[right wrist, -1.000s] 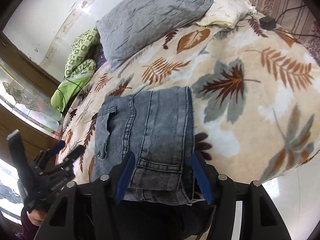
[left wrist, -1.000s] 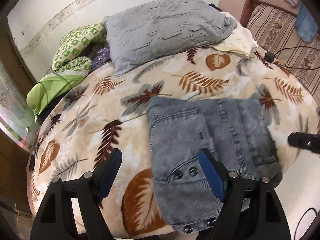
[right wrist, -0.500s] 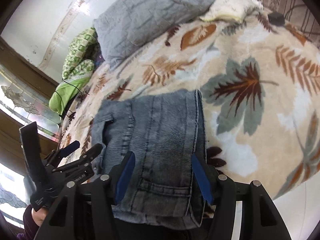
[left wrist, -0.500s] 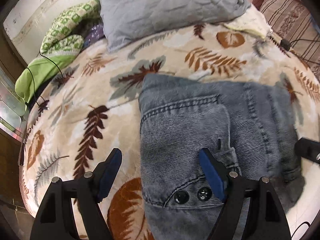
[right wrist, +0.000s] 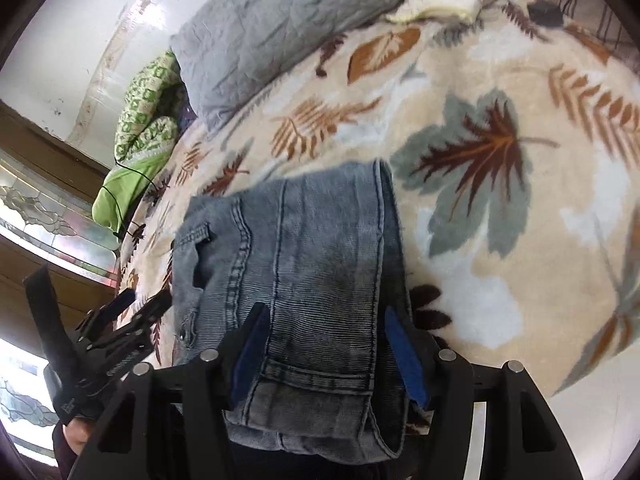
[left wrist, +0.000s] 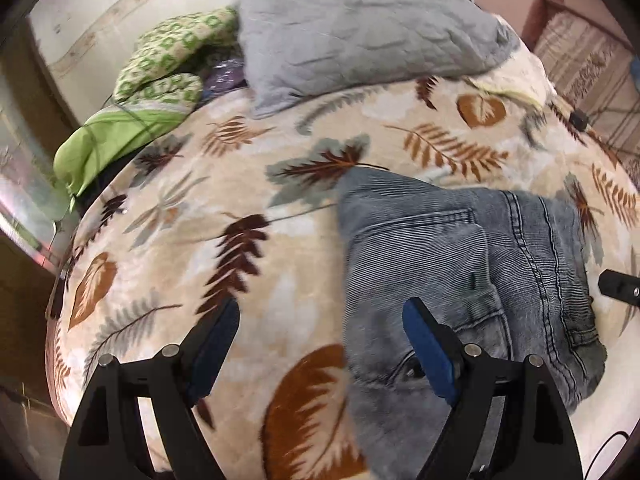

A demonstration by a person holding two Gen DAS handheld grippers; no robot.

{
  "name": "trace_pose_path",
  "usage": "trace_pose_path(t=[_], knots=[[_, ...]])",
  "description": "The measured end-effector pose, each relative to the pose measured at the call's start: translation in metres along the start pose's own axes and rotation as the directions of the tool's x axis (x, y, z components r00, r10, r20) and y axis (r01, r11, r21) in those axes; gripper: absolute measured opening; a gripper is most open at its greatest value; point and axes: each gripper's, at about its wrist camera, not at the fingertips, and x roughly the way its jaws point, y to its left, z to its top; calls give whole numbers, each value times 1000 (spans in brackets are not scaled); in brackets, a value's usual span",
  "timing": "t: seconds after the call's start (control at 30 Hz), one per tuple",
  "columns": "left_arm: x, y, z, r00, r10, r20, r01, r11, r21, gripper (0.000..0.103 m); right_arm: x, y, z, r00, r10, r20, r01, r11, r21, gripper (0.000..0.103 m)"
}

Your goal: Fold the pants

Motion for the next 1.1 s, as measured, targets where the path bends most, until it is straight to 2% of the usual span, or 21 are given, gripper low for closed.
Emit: trace_pose_path(t=[0.33, 0.6, 0.77, 0.93, 1.1], knots=[[-24, 30, -24, 998, -64, 18, 64, 997, -30, 84, -21, -3, -7, 999, -3, 36, 3, 1000, -10, 65], [-9, 38, -31, 998, -59, -17, 58, 996, -65, 85, -21, 3, -10, 999, -30, 44, 32, 998, -52, 68], [-5, 39, -31, 996, -85, -10, 84, 994, -64, 85, -15, 0, -12, 999, -42, 32, 44, 998, -45, 68], [-7, 37, -27, 995, -96, -1, 96, 993, -62, 85, -10, -1, -11, 999, -18, 28, 19, 999, -45, 68], [-4, 34, -27, 993, -113, -31, 110, 990, -86, 85, -11, 2, -12, 999, 25, 48, -21, 997, -75, 74]])
